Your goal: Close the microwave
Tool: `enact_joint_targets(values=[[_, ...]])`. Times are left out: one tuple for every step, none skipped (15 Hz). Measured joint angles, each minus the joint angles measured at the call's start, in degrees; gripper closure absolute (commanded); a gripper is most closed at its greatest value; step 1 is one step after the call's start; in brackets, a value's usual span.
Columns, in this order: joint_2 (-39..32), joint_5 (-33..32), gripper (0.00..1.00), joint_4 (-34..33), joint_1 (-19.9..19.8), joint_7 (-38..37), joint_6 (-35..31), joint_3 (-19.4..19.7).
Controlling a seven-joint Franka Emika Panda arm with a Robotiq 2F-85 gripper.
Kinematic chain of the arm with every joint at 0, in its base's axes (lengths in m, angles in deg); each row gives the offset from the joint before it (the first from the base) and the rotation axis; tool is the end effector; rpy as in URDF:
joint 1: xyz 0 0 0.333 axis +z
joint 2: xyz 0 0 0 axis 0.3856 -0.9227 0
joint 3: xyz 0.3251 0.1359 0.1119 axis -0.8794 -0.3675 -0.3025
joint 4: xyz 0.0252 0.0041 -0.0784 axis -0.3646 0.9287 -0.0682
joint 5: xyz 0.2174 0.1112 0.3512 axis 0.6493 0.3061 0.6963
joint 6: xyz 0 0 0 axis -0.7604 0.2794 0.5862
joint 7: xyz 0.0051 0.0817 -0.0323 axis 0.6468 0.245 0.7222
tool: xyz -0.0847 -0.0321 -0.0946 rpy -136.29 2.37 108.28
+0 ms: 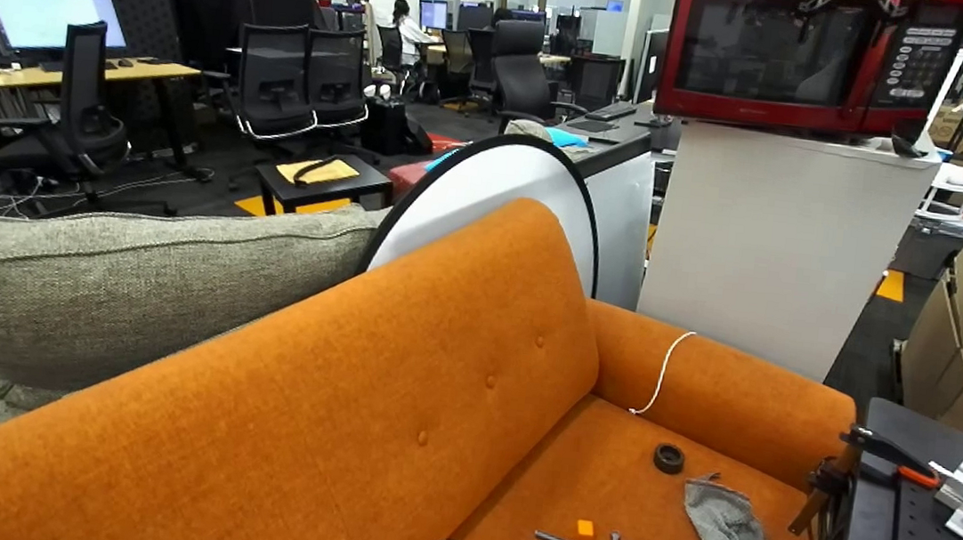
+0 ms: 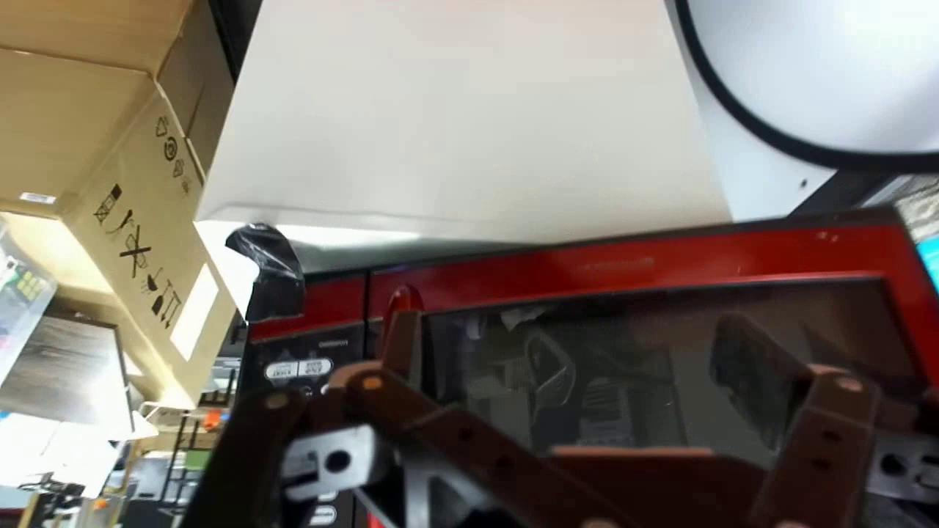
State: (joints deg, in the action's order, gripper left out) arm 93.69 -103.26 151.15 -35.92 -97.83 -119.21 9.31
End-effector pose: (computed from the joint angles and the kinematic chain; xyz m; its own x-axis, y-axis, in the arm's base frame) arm 0.4250 -0.2777 0.6050 0.1638 -0.7531 0.6371 -0.9787 -0.2051 0.0091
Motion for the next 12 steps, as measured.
enact_joint_targets(values=[[4.6,1.1,0.00,4.1,0.2,2.5,0.3,-0.8],[9.3,2.2,0.00,8.2,0.3,4.7,0.8,-1.7],[14.0,3.6,0.00,12.2,0.4,6.6,2.0,-2.9],[18.7,5.4,0.00,16.0,0.5,8.4,3.6,-4.2],[23.1,7.0,0.00,19.4,0.6,9.7,5.4,-5.6],[26.7,7.8,0.00,22.0,0.6,10.4,6.5,-6.7],[29.0,8.0,0.00,23.7,0.6,10.8,6.6,-7.1],[30.0,8.0,0.00,24.3,0.6,11.1,6.6,-7.1],[29.9,8.0,0.00,24.3,0.6,11.2,6.5,-7.0],[29.6,8.0,0.00,24.3,0.6,11.2,6.5,-6.9],[29.3,8.0,0.00,24.3,0.6,11.2,6.5,-6.9],[29.2,8.0,0.00,24.3,0.6,11.2,6.5,-6.9]])
